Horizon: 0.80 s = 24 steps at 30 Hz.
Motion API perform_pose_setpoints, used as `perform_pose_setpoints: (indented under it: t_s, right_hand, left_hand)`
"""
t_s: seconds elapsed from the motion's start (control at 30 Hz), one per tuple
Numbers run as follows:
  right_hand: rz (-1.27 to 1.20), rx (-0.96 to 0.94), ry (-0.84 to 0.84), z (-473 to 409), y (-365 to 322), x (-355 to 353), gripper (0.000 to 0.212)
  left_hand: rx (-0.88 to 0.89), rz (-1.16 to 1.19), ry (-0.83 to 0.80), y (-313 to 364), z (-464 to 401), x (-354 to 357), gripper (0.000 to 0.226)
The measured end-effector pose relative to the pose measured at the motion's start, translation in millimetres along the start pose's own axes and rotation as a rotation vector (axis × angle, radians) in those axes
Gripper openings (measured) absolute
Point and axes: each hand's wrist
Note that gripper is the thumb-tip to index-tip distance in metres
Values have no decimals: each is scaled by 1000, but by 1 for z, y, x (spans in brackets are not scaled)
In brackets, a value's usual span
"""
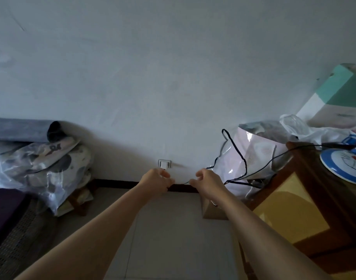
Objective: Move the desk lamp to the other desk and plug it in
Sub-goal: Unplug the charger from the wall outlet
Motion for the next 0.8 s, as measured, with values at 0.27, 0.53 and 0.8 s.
perform_pose_setpoints:
  t_s: [0.27,0.53,0.8]
  right_hand:
    - [-21,20,-50,-89,-19,14,50]
    - [-12,9,-123,-210,-23,21,50]
    - [12,29,-177,-301,-14,58,47]
  left_hand:
    - [-48,-10,-22,8,-81,-18,24]
    - [-126,-59,37,21,-185,-15,24]
    - [-179,-97,90,-1,-269,-11,26]
Point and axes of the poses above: each hand's wrist, its own z-axis away from the middle knuckle, its own x-axis out of the palm, y = z × x, and after that the axes turned 6 degrees about z, right-handed
